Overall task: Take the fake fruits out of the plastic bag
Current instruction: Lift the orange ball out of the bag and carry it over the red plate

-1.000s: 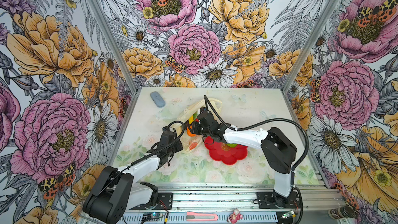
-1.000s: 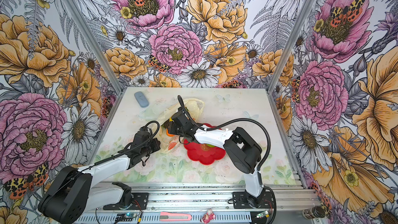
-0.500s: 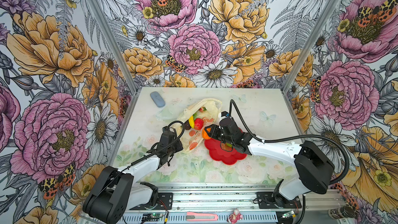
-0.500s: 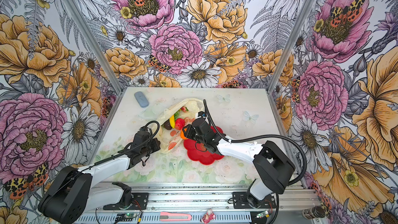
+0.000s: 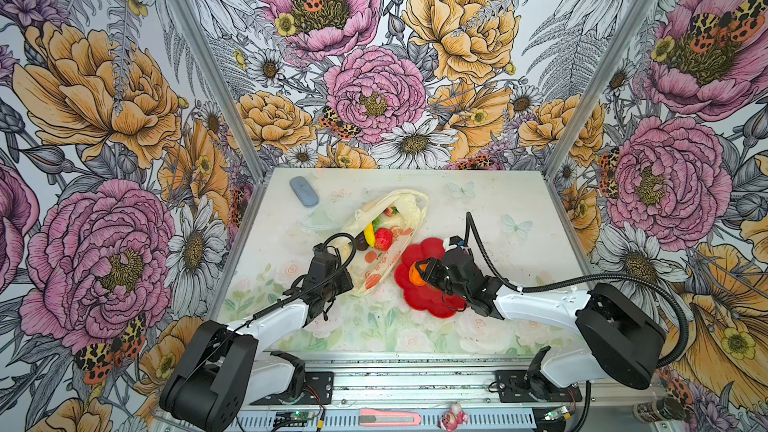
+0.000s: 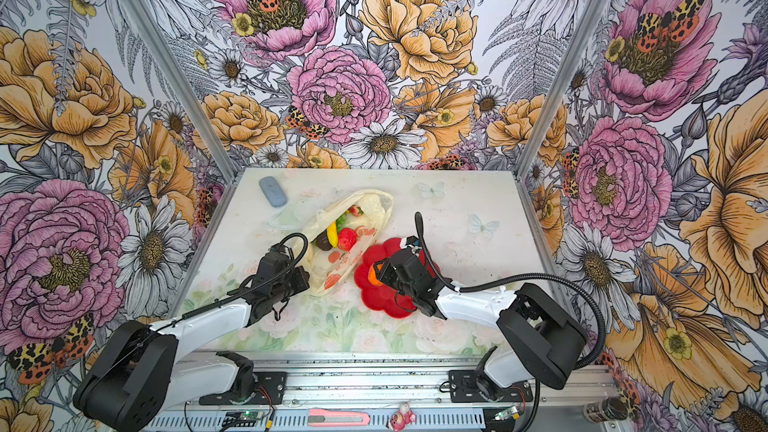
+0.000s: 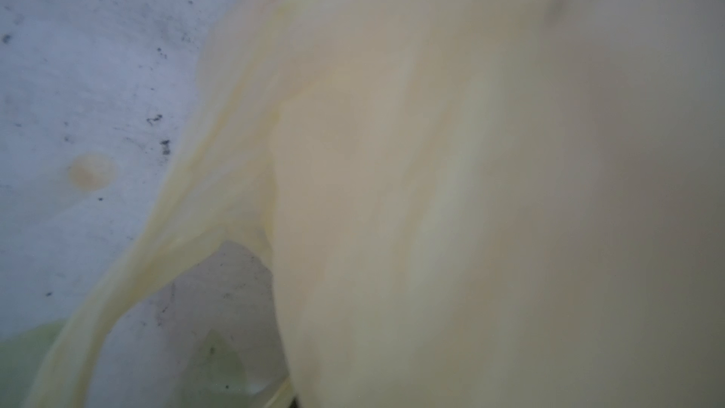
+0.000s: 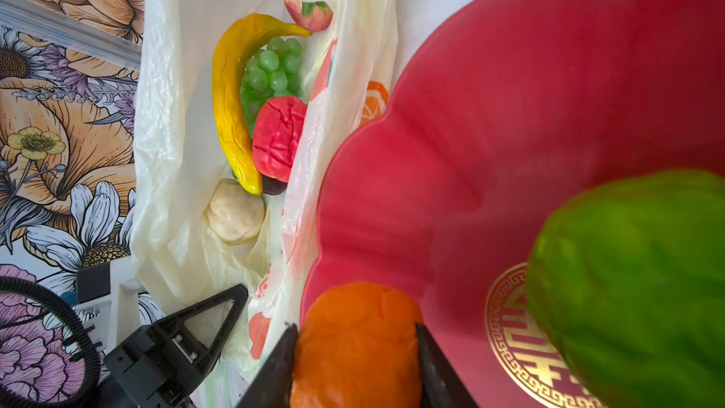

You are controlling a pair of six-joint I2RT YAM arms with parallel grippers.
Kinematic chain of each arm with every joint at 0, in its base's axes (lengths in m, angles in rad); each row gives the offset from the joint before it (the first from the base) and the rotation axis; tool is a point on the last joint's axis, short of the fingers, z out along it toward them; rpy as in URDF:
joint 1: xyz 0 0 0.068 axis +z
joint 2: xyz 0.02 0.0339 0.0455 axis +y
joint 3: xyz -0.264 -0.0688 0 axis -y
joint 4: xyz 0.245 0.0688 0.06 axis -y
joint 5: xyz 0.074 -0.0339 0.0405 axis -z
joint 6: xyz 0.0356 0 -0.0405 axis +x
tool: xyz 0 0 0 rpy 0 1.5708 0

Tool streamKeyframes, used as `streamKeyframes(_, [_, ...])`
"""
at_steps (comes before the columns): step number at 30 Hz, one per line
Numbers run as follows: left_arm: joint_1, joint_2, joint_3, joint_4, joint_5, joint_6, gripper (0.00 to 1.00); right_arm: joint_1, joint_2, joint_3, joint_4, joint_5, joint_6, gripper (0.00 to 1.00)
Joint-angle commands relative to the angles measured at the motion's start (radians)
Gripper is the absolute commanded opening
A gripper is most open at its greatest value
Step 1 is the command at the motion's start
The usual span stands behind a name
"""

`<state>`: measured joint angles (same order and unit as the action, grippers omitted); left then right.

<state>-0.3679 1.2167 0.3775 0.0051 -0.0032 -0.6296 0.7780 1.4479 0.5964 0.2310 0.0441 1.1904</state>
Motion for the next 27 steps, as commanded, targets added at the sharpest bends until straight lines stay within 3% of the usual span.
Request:
streamKeyframes(1, [0.010, -0.020, -0.006, 0.024, 0.008, 0.015, 0.11, 0.006, 0.034, -0.018, 0.115, 0.036, 0.043, 0.36])
streamKeyframes(16, [0.008, -0.023, -0.003, 0.014, 0.005, 0.014, 0.11, 0.009, 0.146, -0.063, 0.232, 0.058, 0.096, 0.37])
streamKeyframes(27, [0.008, -0.020, 0.012, -0.001, 0.006, 0.021, 0.11, 0.037, 0.104, -0.116, 0.210, 0.081, 0.133, 0.55])
